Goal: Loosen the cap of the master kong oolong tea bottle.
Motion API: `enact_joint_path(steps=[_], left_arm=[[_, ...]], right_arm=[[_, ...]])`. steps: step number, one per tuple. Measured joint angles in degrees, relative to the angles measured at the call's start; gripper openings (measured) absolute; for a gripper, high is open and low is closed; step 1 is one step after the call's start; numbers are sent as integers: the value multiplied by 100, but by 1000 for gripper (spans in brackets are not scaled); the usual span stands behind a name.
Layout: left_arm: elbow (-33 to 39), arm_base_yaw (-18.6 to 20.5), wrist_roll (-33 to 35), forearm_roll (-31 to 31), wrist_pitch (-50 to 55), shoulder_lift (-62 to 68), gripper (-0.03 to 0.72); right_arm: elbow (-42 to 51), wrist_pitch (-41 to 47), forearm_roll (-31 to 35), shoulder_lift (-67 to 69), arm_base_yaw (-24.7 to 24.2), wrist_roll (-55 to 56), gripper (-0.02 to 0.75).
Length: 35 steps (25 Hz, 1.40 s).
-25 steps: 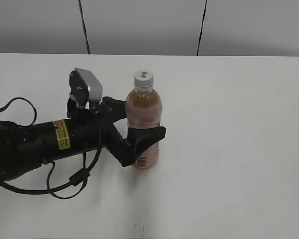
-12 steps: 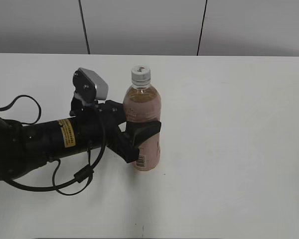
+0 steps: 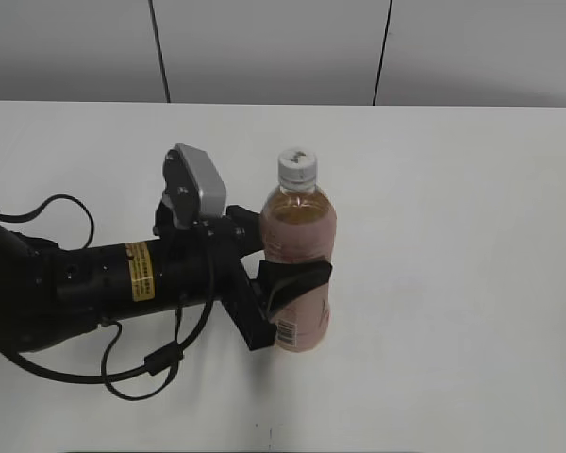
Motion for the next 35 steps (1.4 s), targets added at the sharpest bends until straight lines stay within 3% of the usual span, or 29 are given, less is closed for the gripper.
enact_joint_path(steps=[3, 8, 30, 35], left_arm=[[0, -271, 468, -13, -14, 0, 400], [0, -495, 620, -72, -20, 0, 400], [0, -496, 640, -153, -20, 0, 400], [0, -496, 640, -159, -20, 0, 400]], right_arm=[[0, 0, 0, 0, 0, 0, 494], [0, 0, 0, 0, 0, 0, 494], [0, 0, 3, 0, 0, 0, 494], [0, -81, 465, 0, 0, 192, 486]])
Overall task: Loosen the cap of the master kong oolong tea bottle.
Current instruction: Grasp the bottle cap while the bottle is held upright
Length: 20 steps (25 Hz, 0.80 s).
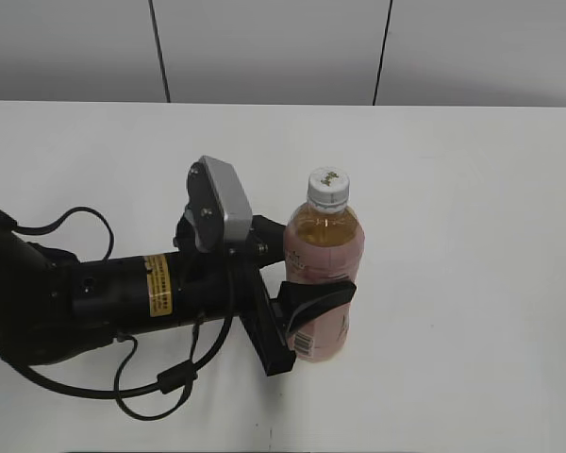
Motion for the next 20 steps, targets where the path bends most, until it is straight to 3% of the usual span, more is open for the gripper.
enact_joint_path(steps=[5, 14, 20], left_arm=[[0, -5, 0, 5, 0, 0, 400], [0, -5, 11, 0, 0, 0, 400], [0, -5, 11, -6, 1, 0, 400]], right_arm=[[-105, -319, 990, 1182, 0, 6, 435], [-1295, -347, 2585, 4966, 0, -1215, 419], [-2035, 91, 3121, 6144, 0, -1425, 419]])
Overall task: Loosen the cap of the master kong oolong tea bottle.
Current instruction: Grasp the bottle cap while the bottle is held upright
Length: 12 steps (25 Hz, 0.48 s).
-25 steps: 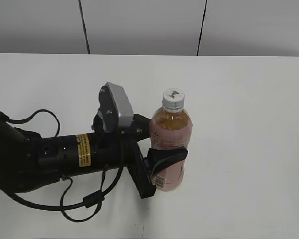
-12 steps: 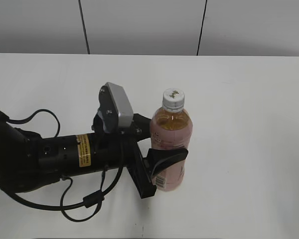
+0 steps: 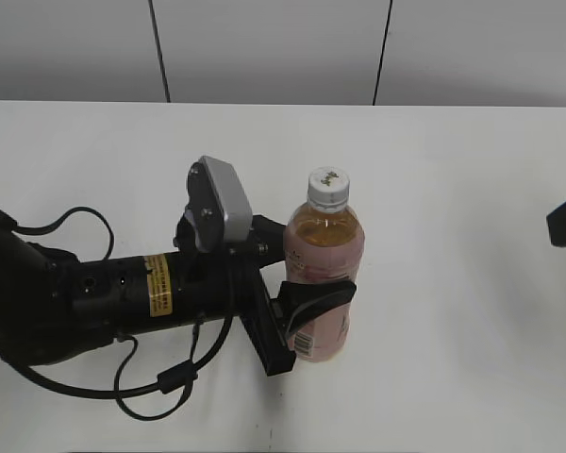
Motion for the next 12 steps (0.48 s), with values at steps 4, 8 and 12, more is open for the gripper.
enact_joint_path(steps=[4, 8, 12], left_arm=[[0, 0, 4, -5, 0, 0, 400], [0, 0, 4, -10, 0, 0, 400], [0, 0, 4, -21, 0, 0, 400]], right_arm=[[-294, 48, 49, 201, 311, 39, 419], [-447, -142, 44, 358, 1044, 399, 419], [-731, -245, -297, 837, 1812, 1002, 419]])
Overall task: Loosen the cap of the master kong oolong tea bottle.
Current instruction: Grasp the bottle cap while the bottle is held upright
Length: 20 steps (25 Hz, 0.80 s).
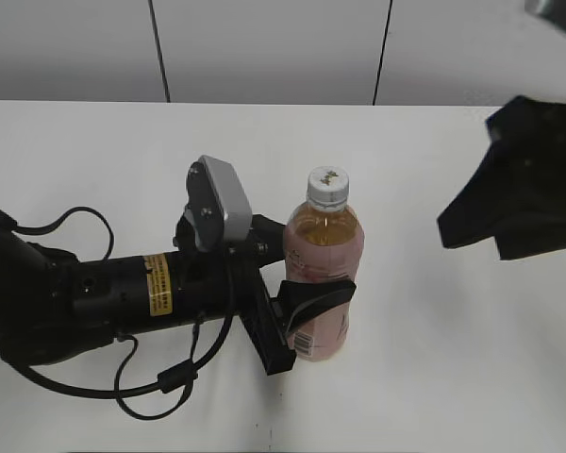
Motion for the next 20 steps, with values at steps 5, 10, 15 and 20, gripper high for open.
enact_joint_path(steps=[5, 10, 15, 20], left_arm=[[0, 0, 0, -7, 0, 0, 400], [0, 0, 0, -7, 0, 0, 400], [0, 0, 0, -13, 0, 0, 400], [0, 0, 0, -13, 0, 0, 400]], right_arm=[[-596, 0, -472, 664, 722, 685, 419], [-1449, 166, -972, 1265, 1117, 1147, 419], [-2278, 607, -1333, 1916, 1214, 1406, 419], [-2938, 818, -1402, 2408, 1280, 1429, 419]])
